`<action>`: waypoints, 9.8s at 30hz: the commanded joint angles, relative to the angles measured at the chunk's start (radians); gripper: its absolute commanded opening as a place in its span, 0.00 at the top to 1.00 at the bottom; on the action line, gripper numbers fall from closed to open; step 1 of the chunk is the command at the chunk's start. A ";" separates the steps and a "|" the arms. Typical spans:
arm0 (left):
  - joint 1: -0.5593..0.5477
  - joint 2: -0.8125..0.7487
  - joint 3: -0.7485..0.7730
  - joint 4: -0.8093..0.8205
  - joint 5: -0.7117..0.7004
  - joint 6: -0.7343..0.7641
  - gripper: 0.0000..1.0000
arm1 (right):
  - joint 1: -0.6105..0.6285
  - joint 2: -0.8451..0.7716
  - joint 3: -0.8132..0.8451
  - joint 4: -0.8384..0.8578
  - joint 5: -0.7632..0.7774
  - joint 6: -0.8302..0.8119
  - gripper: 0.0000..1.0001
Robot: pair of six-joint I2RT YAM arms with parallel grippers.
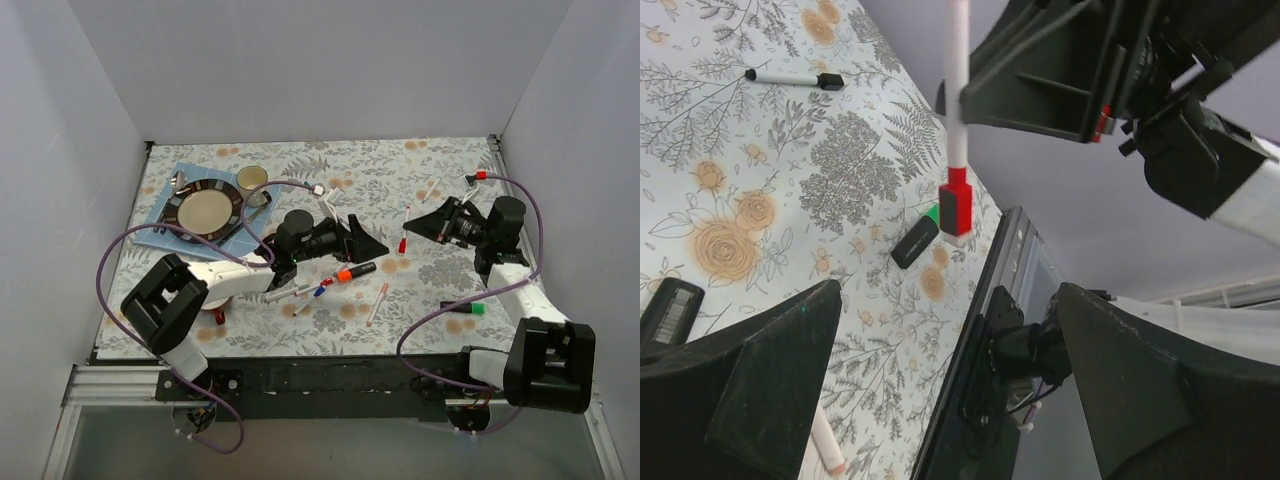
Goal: Open the pen caps
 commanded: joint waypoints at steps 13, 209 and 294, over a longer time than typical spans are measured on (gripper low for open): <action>-0.102 0.190 0.235 0.111 -0.092 -0.103 0.38 | 0.003 -0.147 -0.165 0.460 0.044 0.397 0.99; 0.002 -0.066 -0.079 -0.306 0.330 0.241 1.00 | -0.146 0.065 0.301 0.243 0.094 0.068 0.99; 0.398 0.786 1.203 -1.116 -0.536 0.481 0.56 | -0.115 0.467 0.359 -0.357 -0.067 -0.470 0.52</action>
